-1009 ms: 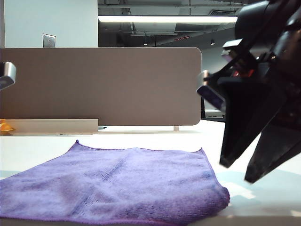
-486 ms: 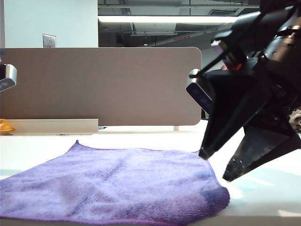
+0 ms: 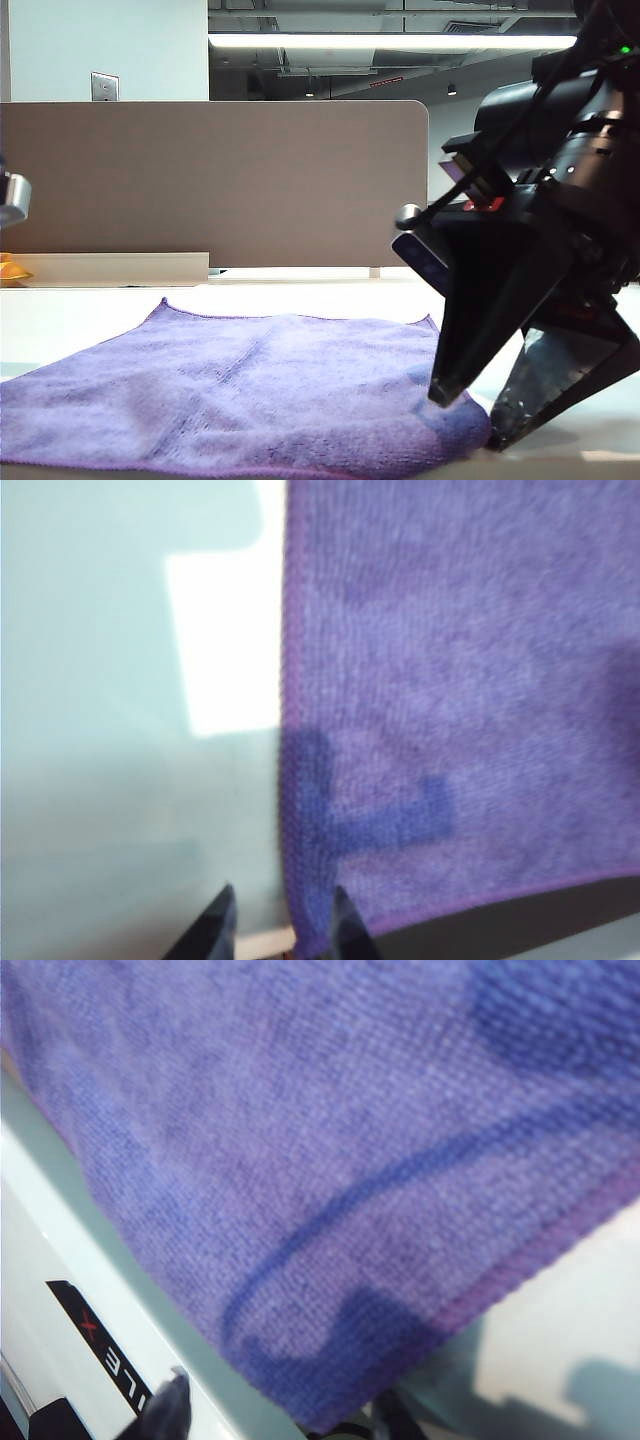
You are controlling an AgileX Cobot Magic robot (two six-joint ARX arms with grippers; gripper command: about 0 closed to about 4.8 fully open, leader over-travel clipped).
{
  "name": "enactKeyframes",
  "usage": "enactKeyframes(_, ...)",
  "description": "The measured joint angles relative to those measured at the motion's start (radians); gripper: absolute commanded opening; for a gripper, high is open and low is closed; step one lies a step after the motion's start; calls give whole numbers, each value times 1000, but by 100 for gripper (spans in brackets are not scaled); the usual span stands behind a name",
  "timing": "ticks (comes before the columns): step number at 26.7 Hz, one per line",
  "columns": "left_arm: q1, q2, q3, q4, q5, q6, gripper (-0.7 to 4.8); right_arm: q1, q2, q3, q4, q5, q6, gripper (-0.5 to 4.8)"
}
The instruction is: Fold the bottom of the cloth upward, then fold it vertically to form a square shape.
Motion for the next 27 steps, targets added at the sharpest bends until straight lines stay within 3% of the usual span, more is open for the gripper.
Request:
enactKeyframes(5,0,6,-34,61,27,-29,121,1,3,0,45,-12,0,228)
enactKeyframes(9,0,24,-50,72,36,-43,121,7,5,-2,63,-13,0,115)
enactKeyframes(14,0,79,-46,80,55,-46,117,9,5,-2,104,-58,21,80)
enactKeyframes(17,0,113,-39,111,84,-47,45,9,5,-2,118,-97,45,48)
enactKeyframes(19,0,116,-42,126,83,-48,42,9,5,-2,119,-113,47,47)
enactKeyframes(21,0,116,-42,133,84,-48,18,9,5,-2,119,-115,48,1)
enactKeyframes(27,0,121,-47,171,115,-53,18,9,5,-1,131,-168,56,-2)
